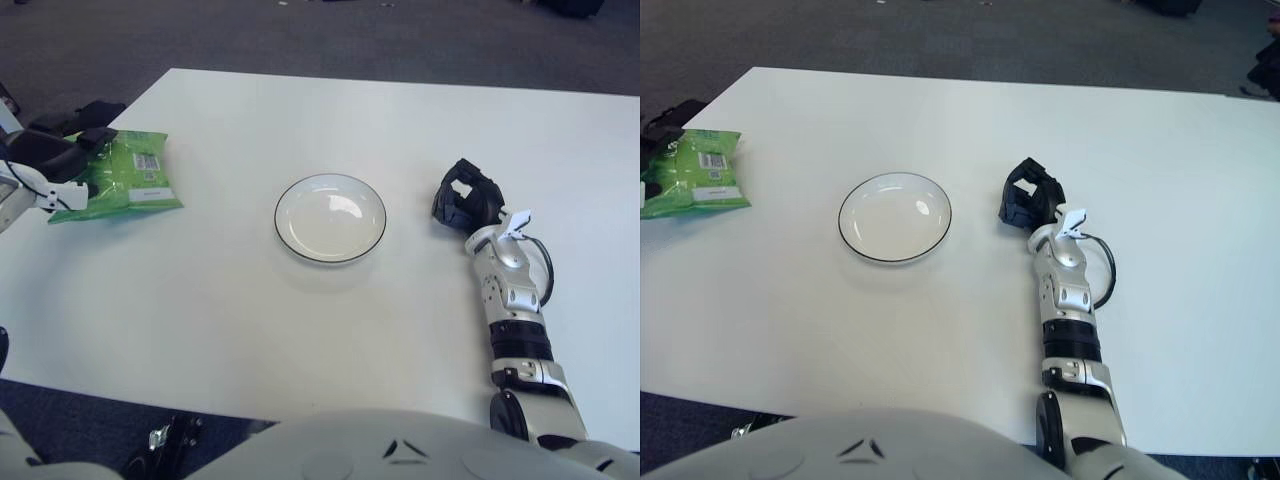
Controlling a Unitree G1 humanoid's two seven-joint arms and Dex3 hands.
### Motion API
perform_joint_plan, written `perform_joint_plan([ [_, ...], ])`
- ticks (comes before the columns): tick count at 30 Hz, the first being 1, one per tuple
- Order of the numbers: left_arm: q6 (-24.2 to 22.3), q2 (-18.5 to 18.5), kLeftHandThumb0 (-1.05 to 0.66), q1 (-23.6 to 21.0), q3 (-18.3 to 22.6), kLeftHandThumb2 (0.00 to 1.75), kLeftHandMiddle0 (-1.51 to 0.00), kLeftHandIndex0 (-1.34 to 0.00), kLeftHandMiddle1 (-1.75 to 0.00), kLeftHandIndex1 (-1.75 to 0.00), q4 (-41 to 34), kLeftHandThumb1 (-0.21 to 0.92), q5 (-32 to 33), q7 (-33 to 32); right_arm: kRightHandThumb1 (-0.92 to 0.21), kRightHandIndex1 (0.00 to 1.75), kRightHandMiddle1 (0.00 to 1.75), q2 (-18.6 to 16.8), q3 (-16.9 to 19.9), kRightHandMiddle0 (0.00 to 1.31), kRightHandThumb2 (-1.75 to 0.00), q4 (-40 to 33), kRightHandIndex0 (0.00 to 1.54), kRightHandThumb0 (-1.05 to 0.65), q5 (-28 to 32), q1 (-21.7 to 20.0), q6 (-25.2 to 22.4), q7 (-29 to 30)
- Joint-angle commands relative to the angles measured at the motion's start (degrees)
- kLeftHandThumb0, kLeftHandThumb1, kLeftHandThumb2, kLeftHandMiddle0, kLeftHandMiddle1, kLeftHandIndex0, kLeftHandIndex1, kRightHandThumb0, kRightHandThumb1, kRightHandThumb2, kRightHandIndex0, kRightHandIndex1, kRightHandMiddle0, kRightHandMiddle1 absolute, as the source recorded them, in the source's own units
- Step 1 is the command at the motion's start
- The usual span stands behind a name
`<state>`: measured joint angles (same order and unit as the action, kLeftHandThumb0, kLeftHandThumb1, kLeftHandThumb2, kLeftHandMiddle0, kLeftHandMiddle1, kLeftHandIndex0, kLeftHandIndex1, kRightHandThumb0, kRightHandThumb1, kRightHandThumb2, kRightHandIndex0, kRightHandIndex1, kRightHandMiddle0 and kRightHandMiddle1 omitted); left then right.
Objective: Put the snack into the plate.
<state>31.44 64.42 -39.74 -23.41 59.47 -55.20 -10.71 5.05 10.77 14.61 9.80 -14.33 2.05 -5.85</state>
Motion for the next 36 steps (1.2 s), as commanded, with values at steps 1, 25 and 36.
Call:
perform_joint_plan([
  [1,-0.25,-0.58,-0.07,-1.26,-1.27,1.27,-0.12,0.00,-0.06,-0.44,1.37,0.34,-0.20,-0.15,-0.32,1.75,1.75,-0.95,0.14,0.61,-1.31,1.96,0.96,-0.48,0.31,4.28,-1.55,0.48],
  [25,6.03,-6.64,-0.40,0.08,0.54,0.97,-0.18,0.00,-0.07,-0.56,-2.70,0.52,10.23,3.41,-0.32,1.75,1.75,-0.73,0.19,0.61,-1.31,1.91,0.97,-0.48,0.46,4.31,-1.65,0.00],
  [36,6.55,-10.93,-0.50,-1.06,-0.29,0.87,-0.17,0.00,-0.05,-0.54,-2.36,0.67,9.73,-0.56,-0.31,1.75,1.75,-0.90,0.22,0.62,-1.32,1.80,0.96,-0.48,0.46,4.41,-1.49,0.19],
])
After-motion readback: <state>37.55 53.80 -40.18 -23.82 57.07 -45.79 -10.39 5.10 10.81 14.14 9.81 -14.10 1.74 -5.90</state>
